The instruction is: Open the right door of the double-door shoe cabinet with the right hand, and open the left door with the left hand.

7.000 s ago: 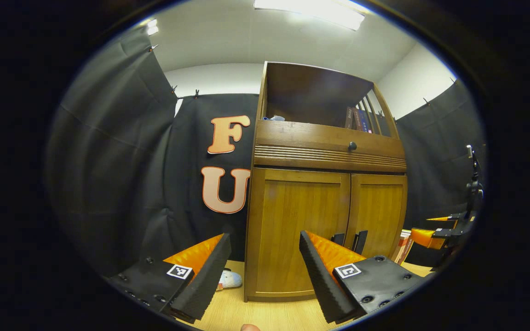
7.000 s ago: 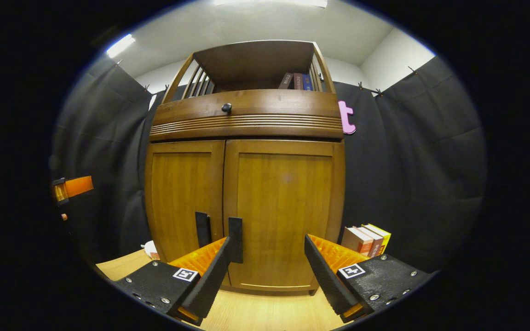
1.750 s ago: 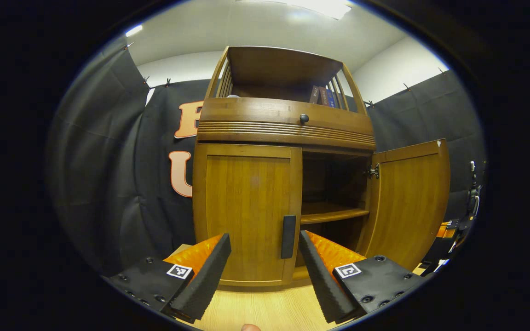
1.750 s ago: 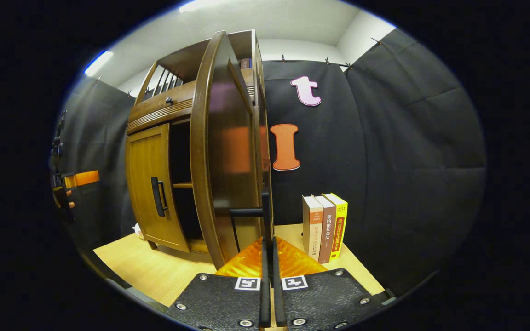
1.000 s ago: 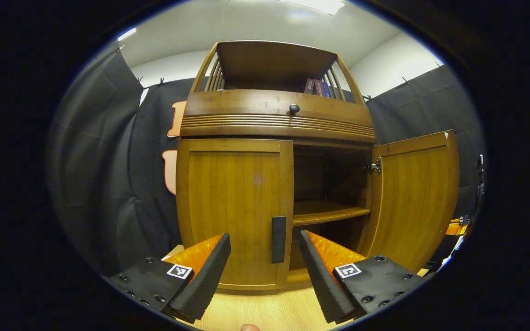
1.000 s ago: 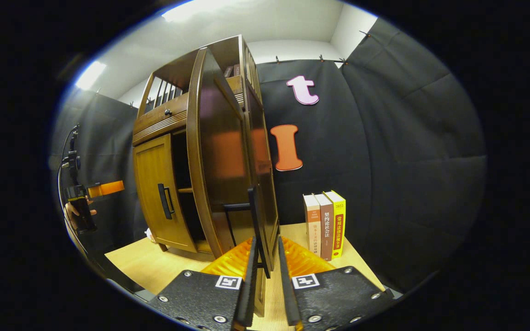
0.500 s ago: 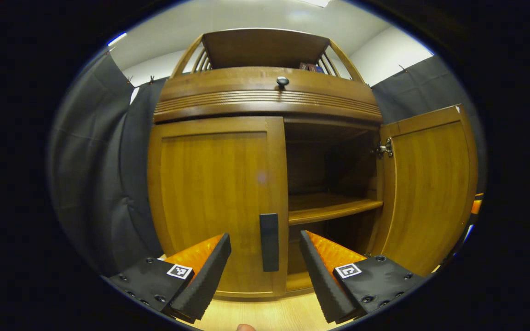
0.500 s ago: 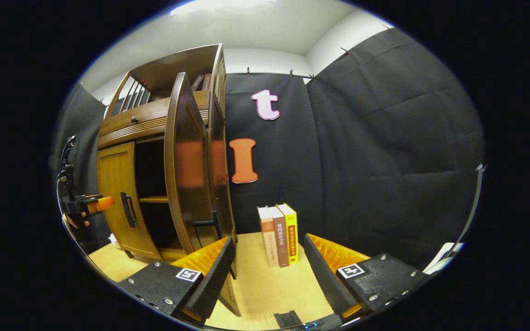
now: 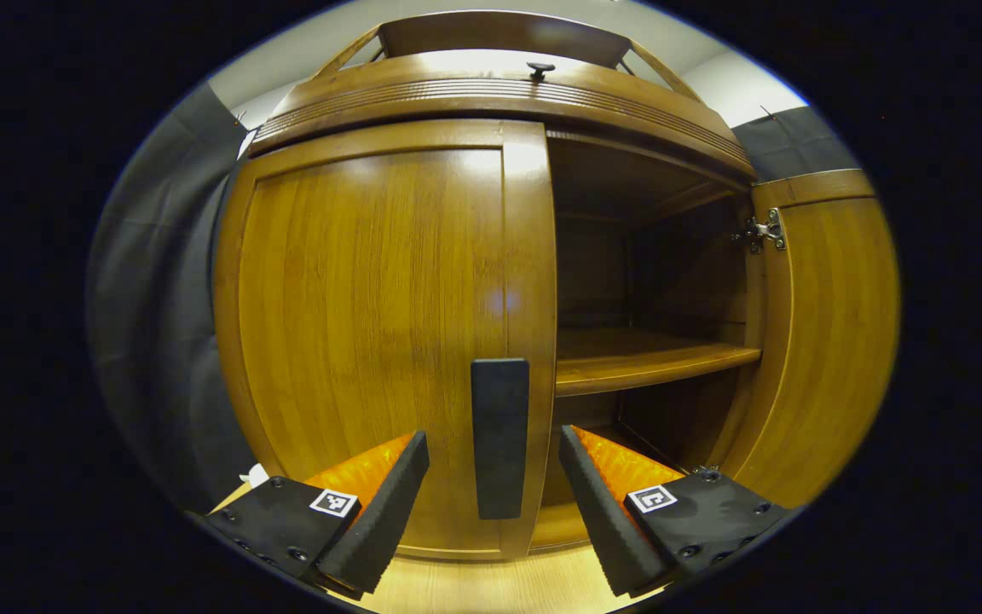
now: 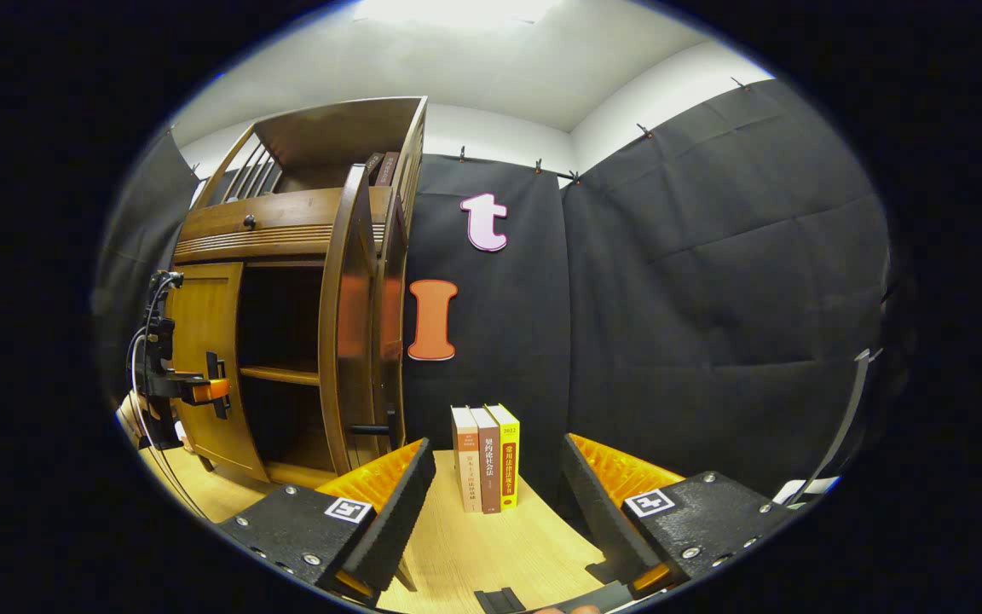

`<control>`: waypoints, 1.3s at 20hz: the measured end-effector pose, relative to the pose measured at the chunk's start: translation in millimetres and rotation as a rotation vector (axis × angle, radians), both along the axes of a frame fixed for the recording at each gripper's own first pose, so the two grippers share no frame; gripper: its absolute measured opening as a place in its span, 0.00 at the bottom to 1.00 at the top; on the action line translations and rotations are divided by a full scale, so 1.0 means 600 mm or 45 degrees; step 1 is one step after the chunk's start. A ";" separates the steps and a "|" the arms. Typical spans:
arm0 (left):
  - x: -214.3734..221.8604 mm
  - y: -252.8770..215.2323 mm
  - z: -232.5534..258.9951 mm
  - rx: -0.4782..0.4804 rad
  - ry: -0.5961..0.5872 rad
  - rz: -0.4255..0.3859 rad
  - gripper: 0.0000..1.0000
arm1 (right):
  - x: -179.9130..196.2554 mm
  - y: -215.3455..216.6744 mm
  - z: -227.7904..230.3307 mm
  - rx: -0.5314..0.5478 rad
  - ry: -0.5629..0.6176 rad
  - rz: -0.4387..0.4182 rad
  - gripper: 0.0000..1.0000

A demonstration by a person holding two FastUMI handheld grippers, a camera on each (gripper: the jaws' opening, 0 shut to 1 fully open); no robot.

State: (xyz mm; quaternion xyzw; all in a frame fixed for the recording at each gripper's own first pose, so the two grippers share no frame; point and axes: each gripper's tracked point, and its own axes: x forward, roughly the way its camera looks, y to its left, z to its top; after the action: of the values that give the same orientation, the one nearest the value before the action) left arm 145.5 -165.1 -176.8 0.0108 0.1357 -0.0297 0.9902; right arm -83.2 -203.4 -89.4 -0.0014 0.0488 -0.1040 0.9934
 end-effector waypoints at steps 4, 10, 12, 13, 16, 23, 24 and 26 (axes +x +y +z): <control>0.011 0.000 -0.015 -0.023 0.017 0.001 0.71 | 0.000 0.002 0.005 -0.018 -0.016 -0.003 0.92; 0.013 -0.009 -0.026 0.001 0.028 -0.058 0.42 | -0.006 0.002 0.011 -0.007 -0.014 -0.016 0.92; 0.013 -0.010 -0.025 0.000 0.022 -0.059 0.37 | -0.009 0.002 0.012 -0.006 -0.016 -0.031 0.92; 0.014 -0.009 -0.023 -0.023 0.013 -0.044 0.37 | -0.010 0.004 0.012 -0.007 -0.015 -0.036 0.92; 0.004 -0.008 -0.023 -0.013 0.009 -0.058 0.33 | -0.018 0.009 0.015 -0.016 -0.006 -0.042 0.92; -0.080 0.002 0.001 -0.076 0.003 -0.183 0.27 | -0.030 0.043 0.045 -0.032 -0.039 -0.020 0.92; -0.094 0.005 0.005 -0.084 0.004 -0.203 0.27 | -0.027 0.050 0.047 -0.030 -0.041 -0.014 0.92; -0.122 0.018 0.013 -0.090 0.004 -0.234 0.26 | -0.025 0.063 0.051 -0.022 -0.042 0.002 0.92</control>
State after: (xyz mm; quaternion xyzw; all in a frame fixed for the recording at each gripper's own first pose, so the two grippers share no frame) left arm 72.2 -154.5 -169.2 -0.0118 0.1344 -0.1254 0.9829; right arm -98.3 -165.5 -58.9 -0.0083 0.0317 -0.1035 0.9941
